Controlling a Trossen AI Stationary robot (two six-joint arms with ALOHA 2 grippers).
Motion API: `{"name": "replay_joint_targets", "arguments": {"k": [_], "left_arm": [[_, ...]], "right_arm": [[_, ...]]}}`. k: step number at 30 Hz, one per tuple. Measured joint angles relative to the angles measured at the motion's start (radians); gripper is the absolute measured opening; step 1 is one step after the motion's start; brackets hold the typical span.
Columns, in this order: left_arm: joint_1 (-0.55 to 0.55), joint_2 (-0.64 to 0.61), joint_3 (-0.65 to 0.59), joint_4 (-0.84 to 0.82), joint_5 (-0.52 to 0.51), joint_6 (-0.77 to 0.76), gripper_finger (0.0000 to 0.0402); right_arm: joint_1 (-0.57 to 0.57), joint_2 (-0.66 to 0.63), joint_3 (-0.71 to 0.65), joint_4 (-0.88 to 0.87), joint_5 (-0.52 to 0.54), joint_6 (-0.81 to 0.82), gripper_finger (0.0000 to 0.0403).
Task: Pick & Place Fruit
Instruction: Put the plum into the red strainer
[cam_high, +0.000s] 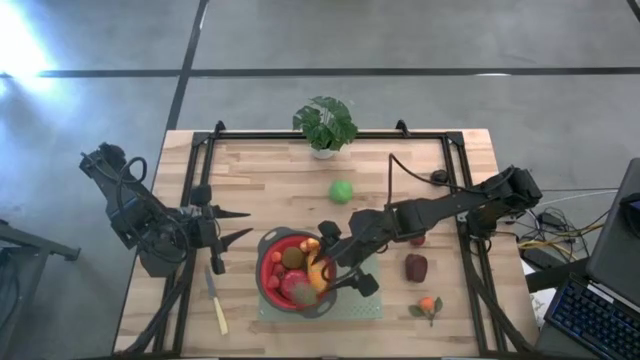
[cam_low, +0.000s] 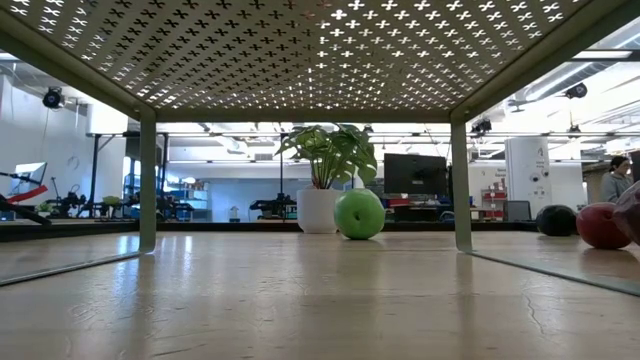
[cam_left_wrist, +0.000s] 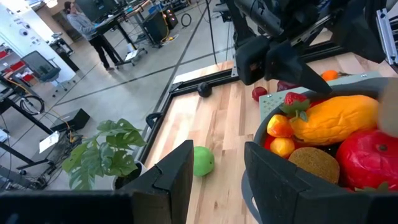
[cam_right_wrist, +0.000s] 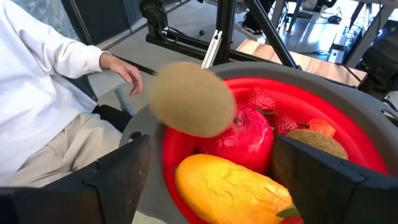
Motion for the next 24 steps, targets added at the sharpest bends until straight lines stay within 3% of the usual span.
{"name": "replay_joint_targets", "arguments": {"k": [7,18,24], "left_arm": [[0.000,0.000,0.000,0.000,0.000,0.000,0.0149],[0.000,0.000,0.000,0.000,0.000,0.000,0.0149],[0.000,0.000,0.000,0.000,0.000,0.000,0.0149]], "right_arm": [[-0.006,-0.052,0.000,-0.053,0.001,-0.055,0.0364],[-0.038,-0.225,0.000,-0.267,0.006,-0.051,0.0365],[-0.042,-0.331,0.000,-0.405,0.092,-0.005,0.0365]]}}
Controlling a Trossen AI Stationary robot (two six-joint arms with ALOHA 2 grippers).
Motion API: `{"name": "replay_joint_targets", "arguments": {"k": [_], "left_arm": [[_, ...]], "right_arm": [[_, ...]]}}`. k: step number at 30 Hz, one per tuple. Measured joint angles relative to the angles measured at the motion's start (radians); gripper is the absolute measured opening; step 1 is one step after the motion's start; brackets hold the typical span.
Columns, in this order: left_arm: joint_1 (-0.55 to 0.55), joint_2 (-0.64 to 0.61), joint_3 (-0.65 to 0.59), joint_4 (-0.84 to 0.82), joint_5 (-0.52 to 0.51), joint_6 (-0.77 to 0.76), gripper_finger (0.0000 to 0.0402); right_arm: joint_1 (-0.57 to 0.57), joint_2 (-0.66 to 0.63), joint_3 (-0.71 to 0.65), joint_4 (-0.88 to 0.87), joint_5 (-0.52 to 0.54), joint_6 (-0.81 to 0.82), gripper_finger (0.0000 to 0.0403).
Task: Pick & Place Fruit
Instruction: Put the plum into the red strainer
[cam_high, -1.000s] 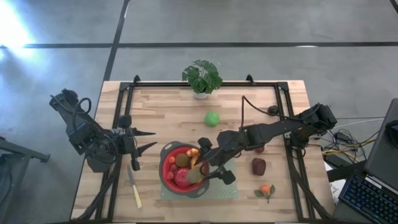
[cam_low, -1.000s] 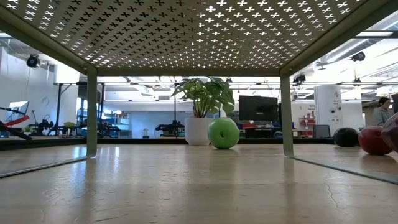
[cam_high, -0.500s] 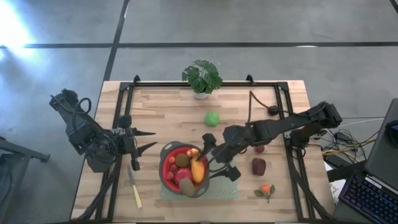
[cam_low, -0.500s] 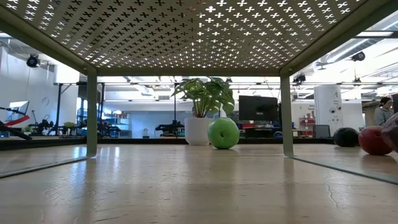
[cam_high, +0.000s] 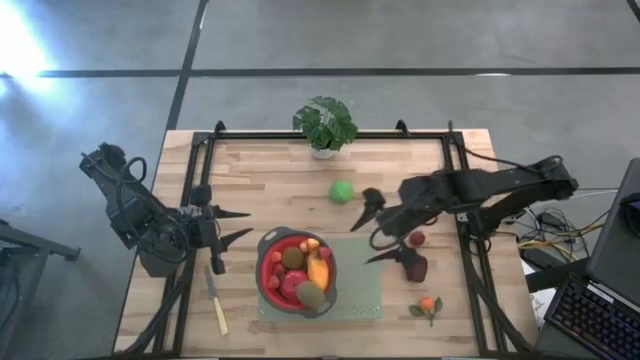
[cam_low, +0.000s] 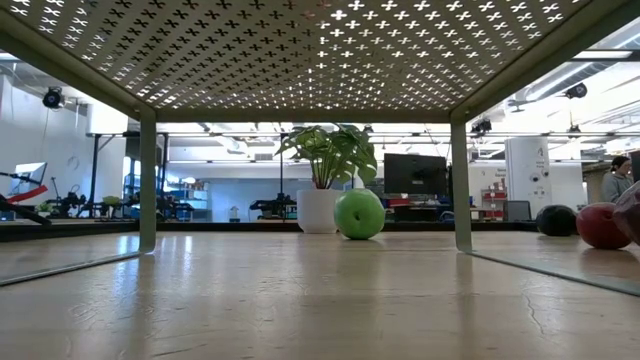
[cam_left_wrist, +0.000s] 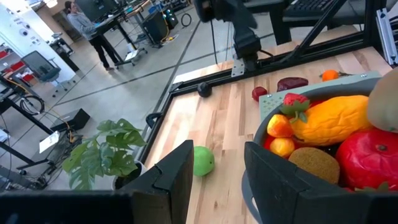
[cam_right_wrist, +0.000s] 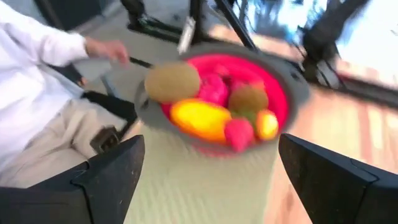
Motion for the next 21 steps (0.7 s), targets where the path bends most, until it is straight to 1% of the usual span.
{"name": "replay_joint_targets", "arguments": {"k": [3,6,8,11,13,15,18,21], "left_arm": [[0.000,0.000,0.000,0.000,0.000,0.000,0.0149],[0.000,0.000,0.000,0.000,0.000,0.000,0.0149],[0.000,0.000,0.000,0.000,0.000,0.000,0.0149],[0.000,0.000,0.000,0.022,0.000,0.002,0.0149],[0.000,0.000,0.000,0.023,-0.004,0.002,0.0149],[0.000,0.000,0.000,0.043,-0.005,0.002,0.0149],[0.000,0.000,0.000,0.040,-0.005,0.002,0.0149],[0.000,0.000,0.000,0.039,-0.005,0.002,0.0149]], "right_arm": [[0.001,-0.049,0.000,-0.114,0.121,0.083,0.0364],[-0.002,-0.096,0.000,-0.275,0.350,0.211,0.0360],[-0.016,-0.116,-0.001,-0.400,0.500,0.334,0.0354],[-0.063,-0.134,-0.007,-0.579,0.638,0.530,0.0343],[-0.111,-0.139,-0.017,-0.649,0.681,0.613,0.0335],[-0.164,-0.141,-0.035,-0.675,0.704,0.650,0.0328],[-0.230,-0.135,-0.064,-0.662,0.725,0.663,0.0317],[-0.268,-0.122,-0.085,-0.657,0.725,0.635,0.0307]]}}
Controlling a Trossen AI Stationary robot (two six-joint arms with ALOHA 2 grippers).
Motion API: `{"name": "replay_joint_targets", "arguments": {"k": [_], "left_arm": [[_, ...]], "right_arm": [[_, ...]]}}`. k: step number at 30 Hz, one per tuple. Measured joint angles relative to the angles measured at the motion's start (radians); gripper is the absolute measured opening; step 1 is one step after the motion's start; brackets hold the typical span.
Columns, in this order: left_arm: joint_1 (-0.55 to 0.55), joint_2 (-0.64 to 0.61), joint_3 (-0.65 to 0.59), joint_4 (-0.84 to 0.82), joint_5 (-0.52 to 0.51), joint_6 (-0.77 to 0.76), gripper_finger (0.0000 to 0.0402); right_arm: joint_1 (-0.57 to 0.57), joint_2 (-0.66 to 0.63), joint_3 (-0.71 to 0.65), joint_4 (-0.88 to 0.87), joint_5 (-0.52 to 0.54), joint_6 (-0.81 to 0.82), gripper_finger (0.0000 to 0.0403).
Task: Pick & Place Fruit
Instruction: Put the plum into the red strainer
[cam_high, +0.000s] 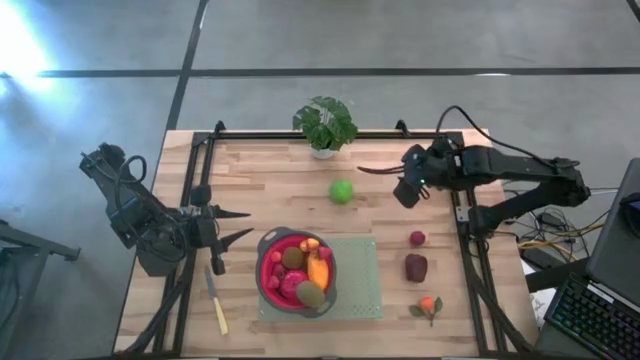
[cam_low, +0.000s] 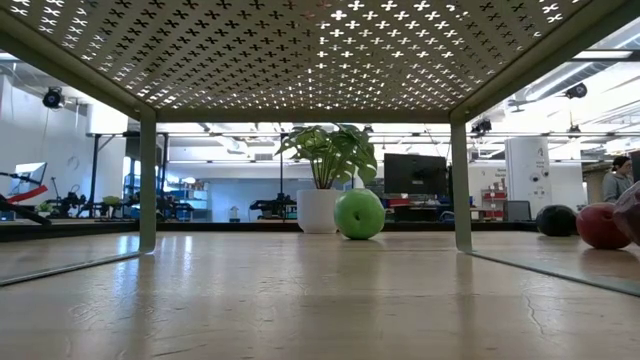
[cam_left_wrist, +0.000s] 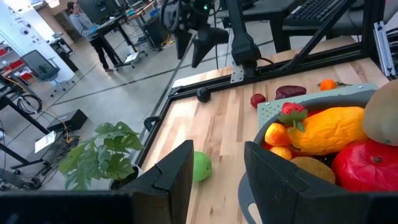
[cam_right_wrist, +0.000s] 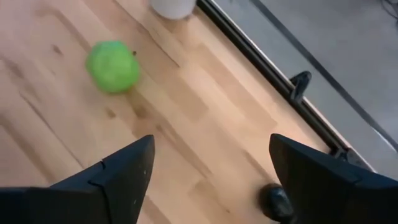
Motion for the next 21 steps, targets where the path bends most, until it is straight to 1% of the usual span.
{"name": "replay_joint_targets", "arguments": {"k": [9,13,18,21], "left_arm": [[0.005,0.011,0.000,0.000,-0.005,-0.022,0.0149],[0.009,0.021,0.000,-0.006,-0.003,0.017,0.0149],[0.038,0.024,0.000,-0.007,-0.007,-0.040,0.0149],[0.064,0.016,0.002,-0.009,-0.004,-0.074,0.0149]], "right_arm": [[-0.048,0.031,-0.029,0.007,-0.001,-0.071,0.0281],[-0.076,0.030,-0.063,0.071,-0.029,-0.142,0.0274],[-0.152,0.032,-0.101,0.232,-0.206,-0.303,0.0263],[-0.209,0.032,-0.120,0.353,-0.338,-0.422,0.0254]]}}
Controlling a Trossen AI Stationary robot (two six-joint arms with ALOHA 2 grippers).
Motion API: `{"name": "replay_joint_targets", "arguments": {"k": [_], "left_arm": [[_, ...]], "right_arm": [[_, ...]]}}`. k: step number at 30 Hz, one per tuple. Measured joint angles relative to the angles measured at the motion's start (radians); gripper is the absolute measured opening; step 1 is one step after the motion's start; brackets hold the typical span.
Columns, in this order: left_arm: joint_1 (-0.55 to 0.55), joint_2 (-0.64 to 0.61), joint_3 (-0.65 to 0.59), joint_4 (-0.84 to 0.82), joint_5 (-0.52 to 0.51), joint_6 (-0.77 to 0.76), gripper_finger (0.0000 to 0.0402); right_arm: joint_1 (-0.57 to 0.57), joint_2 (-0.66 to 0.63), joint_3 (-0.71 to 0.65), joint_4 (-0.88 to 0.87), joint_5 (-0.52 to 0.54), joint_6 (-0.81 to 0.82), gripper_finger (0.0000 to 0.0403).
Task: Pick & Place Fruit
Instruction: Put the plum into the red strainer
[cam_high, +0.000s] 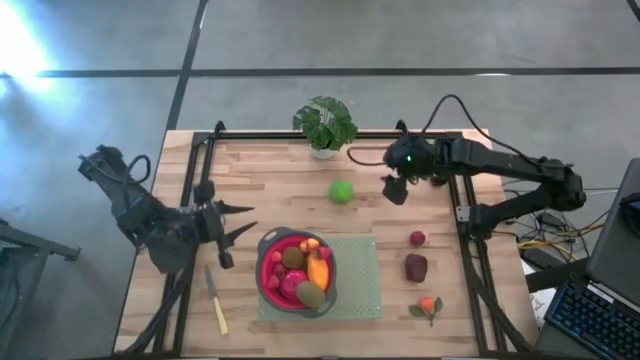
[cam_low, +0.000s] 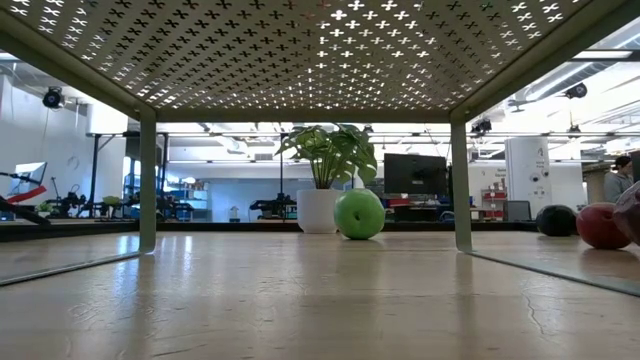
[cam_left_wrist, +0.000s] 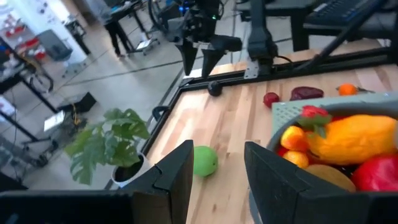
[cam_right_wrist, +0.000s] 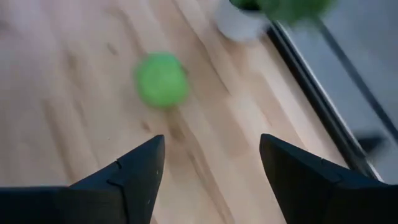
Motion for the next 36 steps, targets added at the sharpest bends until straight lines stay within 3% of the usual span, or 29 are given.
{"name": "replay_joint_targets", "arguments": {"k": [3,5,9,13,16,27,36], "left_arm": [[0.021,-0.016,0.015,-0.010,0.002,-0.002,0.0149],[0.027,-0.031,0.022,-0.013,0.000,0.020,0.0149],[0.036,-0.062,0.023,-0.015,-0.024,0.024,0.0149],[0.056,-0.089,0.020,-0.015,-0.119,0.016,0.0149],[0.080,-0.115,0.020,-0.016,-0.133,0.017,0.0154],[0.135,-0.209,0.018,-0.096,-0.135,0.068,0.0231],[0.135,-0.209,0.015,-0.096,-0.296,0.132,0.0232]], "right_arm": [[-0.057,0.000,-0.016,0.109,-0.140,-0.061,0.0246],[-0.085,0.000,-0.021,0.146,-0.173,-0.090,0.0242],[-0.118,-0.001,-0.023,0.097,-0.143,-0.136,0.0236],[-0.145,0.001,-0.023,-0.002,-0.087,-0.094,0.0233],[-0.164,0.013,-0.025,-0.078,-0.039,-0.081,0.0241],[-0.262,0.017,-0.055,-0.180,-0.029,-0.137,0.0309],[-0.389,0.024,-0.127,-0.239,-0.029,0.087,0.0345]]}}
